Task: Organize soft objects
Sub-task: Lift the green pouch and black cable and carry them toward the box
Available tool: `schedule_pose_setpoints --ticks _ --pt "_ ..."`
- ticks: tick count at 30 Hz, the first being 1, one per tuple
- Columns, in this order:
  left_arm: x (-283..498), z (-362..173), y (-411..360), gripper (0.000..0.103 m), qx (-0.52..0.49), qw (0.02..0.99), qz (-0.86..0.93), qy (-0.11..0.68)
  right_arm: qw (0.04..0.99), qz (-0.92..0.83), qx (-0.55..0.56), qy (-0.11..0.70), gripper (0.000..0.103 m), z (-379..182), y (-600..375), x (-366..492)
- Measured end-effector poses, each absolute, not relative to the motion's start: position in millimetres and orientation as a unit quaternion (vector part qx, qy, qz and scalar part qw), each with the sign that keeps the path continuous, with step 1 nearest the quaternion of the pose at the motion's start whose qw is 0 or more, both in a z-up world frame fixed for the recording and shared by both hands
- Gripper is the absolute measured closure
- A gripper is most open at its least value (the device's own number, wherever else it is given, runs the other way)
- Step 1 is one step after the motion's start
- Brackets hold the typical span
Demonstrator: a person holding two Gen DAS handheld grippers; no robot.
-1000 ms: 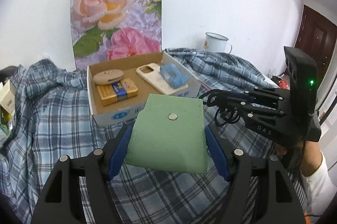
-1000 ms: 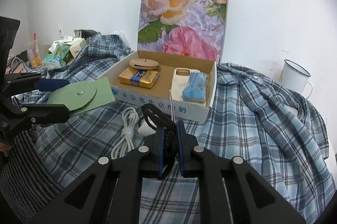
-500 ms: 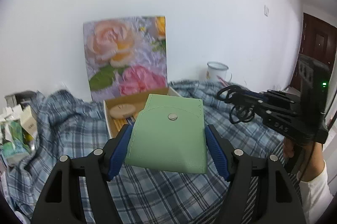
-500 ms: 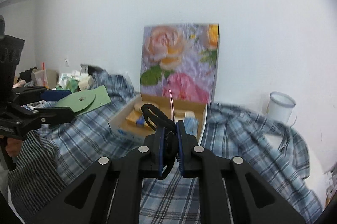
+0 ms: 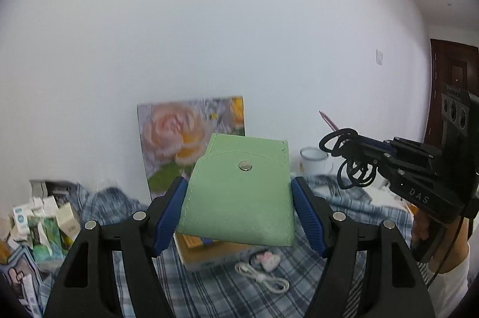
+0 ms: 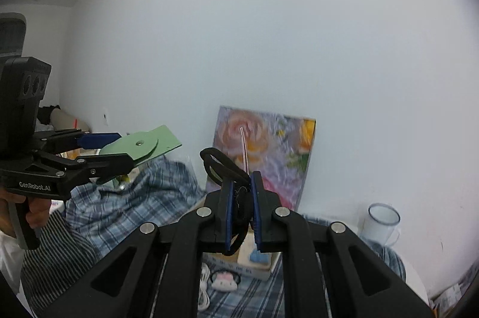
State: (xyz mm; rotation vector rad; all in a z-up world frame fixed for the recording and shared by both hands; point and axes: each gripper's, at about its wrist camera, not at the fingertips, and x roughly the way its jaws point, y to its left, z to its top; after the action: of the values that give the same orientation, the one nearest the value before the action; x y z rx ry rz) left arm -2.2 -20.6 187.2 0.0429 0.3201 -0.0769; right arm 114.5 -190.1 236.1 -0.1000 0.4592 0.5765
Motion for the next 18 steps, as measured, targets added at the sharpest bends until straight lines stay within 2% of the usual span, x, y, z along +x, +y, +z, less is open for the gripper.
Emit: schedule_pose_setpoints --ticks 18 --pt "20.2 266.2 -15.2 0.03 0.025 0.997 -0.03 0.06 0.946 0.29 -0.046 0.139 0.093 300.9 -173.2 152.9"
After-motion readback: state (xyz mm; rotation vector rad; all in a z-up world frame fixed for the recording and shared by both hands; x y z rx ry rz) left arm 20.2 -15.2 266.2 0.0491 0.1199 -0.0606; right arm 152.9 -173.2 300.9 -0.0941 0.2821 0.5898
